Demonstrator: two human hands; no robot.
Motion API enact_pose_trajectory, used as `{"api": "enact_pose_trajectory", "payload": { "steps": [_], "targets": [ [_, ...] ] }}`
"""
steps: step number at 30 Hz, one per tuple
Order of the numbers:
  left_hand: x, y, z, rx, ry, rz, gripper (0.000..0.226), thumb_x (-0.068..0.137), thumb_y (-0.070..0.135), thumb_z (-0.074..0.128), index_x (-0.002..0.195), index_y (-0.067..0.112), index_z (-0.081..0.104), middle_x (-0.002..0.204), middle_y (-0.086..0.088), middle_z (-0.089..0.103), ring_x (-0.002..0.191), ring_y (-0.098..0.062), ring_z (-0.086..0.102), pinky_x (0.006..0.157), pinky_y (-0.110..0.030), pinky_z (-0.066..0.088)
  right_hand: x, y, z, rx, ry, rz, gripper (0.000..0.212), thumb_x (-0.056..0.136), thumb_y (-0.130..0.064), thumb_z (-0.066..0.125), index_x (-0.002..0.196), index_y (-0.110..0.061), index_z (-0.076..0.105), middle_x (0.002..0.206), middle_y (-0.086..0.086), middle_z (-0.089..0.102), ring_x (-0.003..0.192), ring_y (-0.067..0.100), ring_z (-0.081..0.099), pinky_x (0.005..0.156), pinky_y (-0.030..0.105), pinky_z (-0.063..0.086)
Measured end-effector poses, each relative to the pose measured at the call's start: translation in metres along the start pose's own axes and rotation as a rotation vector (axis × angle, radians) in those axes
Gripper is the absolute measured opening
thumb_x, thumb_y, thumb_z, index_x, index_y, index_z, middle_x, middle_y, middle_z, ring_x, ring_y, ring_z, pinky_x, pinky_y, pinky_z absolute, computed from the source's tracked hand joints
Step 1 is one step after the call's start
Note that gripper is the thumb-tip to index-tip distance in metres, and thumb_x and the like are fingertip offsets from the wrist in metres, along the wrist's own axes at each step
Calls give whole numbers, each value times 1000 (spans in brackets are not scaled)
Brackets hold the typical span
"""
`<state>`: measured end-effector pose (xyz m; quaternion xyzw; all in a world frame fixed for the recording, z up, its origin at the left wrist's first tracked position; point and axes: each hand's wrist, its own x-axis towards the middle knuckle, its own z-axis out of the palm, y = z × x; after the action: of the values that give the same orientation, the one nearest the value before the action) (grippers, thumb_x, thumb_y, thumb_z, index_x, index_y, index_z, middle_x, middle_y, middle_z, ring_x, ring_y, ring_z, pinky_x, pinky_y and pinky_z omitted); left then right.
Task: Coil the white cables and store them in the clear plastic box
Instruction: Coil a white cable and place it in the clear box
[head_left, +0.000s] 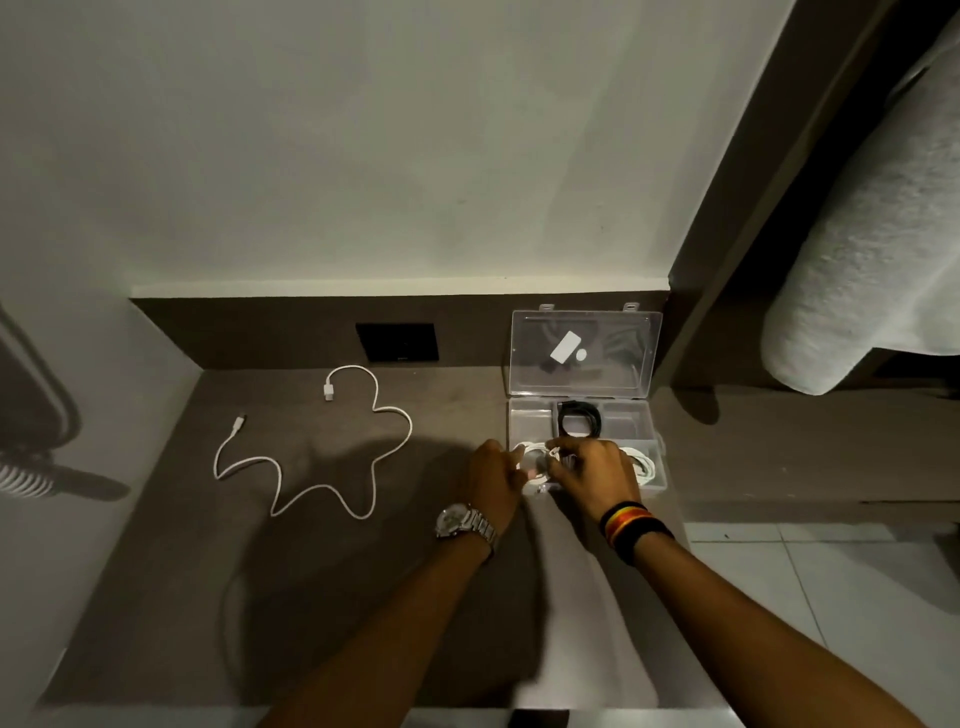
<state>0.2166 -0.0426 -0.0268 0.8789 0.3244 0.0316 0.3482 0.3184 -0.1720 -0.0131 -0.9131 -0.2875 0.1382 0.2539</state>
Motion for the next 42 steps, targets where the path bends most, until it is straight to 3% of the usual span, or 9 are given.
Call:
{"api": "enact_pose_trajectory", "payload": {
  "steps": [6, 11, 16, 20, 25, 29, 32, 36, 42],
  "targets": [
    [8, 3, -1, 44, 13, -11, 32, 99, 44, 60, 89, 15, 49, 84, -2, 56, 77, -24, 61, 55, -26, 31, 2, 4, 0, -61, 34, -46, 34, 92, -45, 66, 121, -29, 74, 113, 3, 77, 103, 24, 71, 89, 44, 60],
    [12, -6, -3, 182, -26, 164, 42, 95, 46, 61, 128, 21, 66, 108, -9, 57, 90, -25, 58, 70, -29, 41, 1, 1, -4, -124, 94, -51, 33, 93, -39, 66, 124, -30, 72, 103, 5, 72, 94, 25, 69, 82, 42, 60],
    [12, -3, 7, 133, -53, 126, 34, 96, 47, 62, 108, 17, 73, 107, -5, 57, 93, -22, 59, 73, -29, 44, 1, 2, -10, -203, 115, -22, 25, 94, -39, 66, 114, -28, 76, 95, 7, 69, 87, 25, 67, 73, 35, 55],
    [15, 1, 11, 127, 12, 32, 39, 103, 46, 51, 109, 11, 67, 103, -7, 63, 91, -27, 64, 77, -37, 53, 2, 2, -8, -213, 42, -77, 23, 97, -34, 63, 117, -27, 73, 103, 6, 70, 103, 23, 63, 82, 38, 57],
    [19, 2, 9, 181, 29, 49, 31, 98, 35, 65, 102, 5, 68, 101, -15, 69, 88, -34, 69, 75, -43, 57, 4, 7, -2, -147, -123, -87, 35, 97, -33, 65, 130, -24, 64, 129, 3, 57, 121, 23, 52, 104, 40, 49],
    [21, 3, 10, 178, -53, 26, 30, 90, 31, 74, 101, 3, 69, 105, -18, 69, 93, -36, 69, 79, -43, 58, 10, 8, -2, -271, -212, -114, 29, 100, -38, 55, 121, -23, 68, 126, 4, 52, 119, 26, 48, 104, 43, 45],
    [21, 3, 8, 189, -5, 60, 32, 87, 34, 76, 101, 5, 70, 106, -17, 70, 94, -37, 69, 78, -42, 57, 20, 3, -7, -339, -163, -94, 25, 96, -34, 62, 116, -21, 71, 128, 8, 53, 120, 29, 50, 103, 44, 44],
    [23, -2, 7, 365, 89, 123, 21, 91, 34, 69, 94, 14, 71, 101, -10, 73, 91, -33, 71, 71, -35, 49, 31, -6, -9, -498, -190, -92, 38, 87, -36, 75, 124, -26, 72, 137, 9, 53, 129, 31, 47, 106, 45, 41],
    [35, 10, 8, 703, -137, 231, 14, 95, 17, 63, 100, 12, 75, 107, -12, 74, 97, -31, 73, 76, -35, 55, 36, -21, 3, -592, -211, -93, 29, 82, -34, 78, 110, -27, 77, 133, 10, 56, 127, 34, 49, 104, 46, 39]
  ]
}}
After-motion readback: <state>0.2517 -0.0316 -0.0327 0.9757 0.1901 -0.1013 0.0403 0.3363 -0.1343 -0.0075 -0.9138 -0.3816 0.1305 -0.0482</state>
